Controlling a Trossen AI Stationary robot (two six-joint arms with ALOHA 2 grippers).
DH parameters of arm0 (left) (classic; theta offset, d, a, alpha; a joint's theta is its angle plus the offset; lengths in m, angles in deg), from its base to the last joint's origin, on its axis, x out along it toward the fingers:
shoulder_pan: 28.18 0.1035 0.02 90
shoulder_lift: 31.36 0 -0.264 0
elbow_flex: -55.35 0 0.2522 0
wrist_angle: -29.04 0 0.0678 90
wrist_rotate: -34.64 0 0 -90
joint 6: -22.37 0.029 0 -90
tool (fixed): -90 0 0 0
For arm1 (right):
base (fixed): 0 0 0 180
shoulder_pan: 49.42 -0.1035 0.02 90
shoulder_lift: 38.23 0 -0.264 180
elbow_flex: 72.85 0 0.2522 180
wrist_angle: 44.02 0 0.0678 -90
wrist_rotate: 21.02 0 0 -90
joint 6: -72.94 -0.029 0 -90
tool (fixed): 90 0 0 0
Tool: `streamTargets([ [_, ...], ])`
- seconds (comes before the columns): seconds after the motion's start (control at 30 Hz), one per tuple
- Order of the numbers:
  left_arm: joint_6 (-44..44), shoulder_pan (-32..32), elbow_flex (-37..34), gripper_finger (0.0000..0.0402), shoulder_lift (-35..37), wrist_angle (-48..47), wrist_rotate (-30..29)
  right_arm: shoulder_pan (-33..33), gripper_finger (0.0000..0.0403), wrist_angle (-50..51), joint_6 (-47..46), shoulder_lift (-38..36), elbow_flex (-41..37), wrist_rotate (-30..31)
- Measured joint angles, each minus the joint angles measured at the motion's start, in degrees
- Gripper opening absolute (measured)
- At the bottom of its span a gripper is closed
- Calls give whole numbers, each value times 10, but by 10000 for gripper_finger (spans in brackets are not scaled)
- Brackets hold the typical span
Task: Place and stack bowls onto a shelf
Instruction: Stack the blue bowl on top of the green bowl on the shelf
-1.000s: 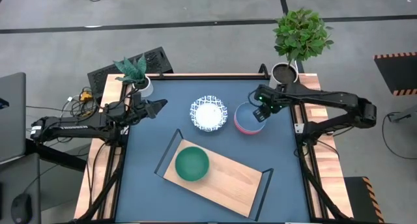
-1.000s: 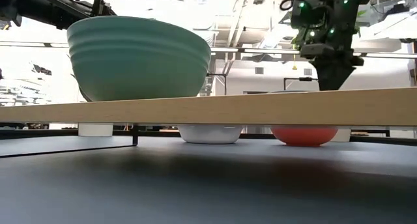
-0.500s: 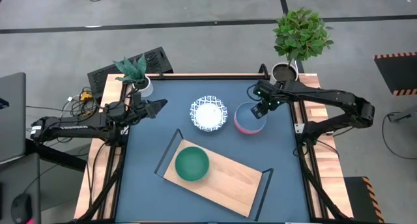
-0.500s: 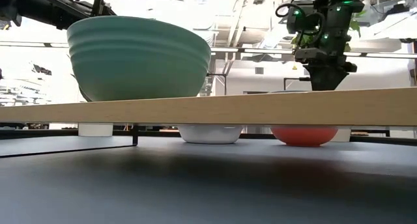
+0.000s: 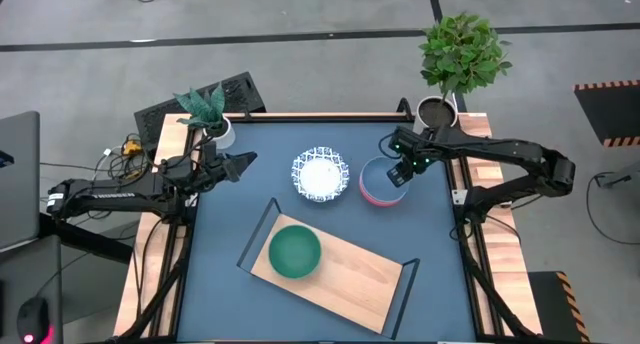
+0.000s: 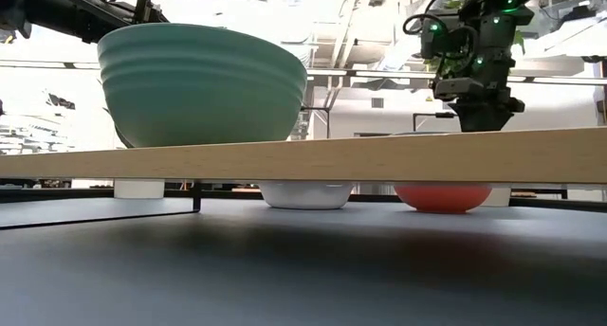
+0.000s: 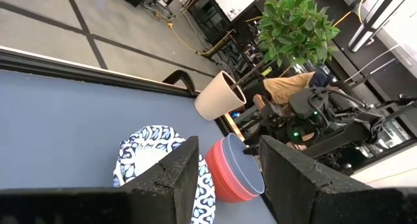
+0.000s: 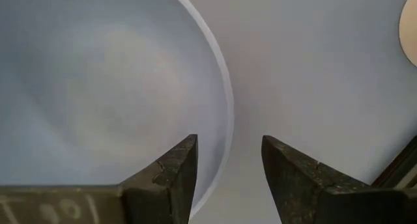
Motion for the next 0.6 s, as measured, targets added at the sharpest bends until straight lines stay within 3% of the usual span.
streamTargets([
  [0.27,0,0,0,147,0,0,0,0,160,3,-1,-1,0,0],
  [0.6,0,0,0,147,0,0,0,1,41,2,2,-1,0,-2],
])
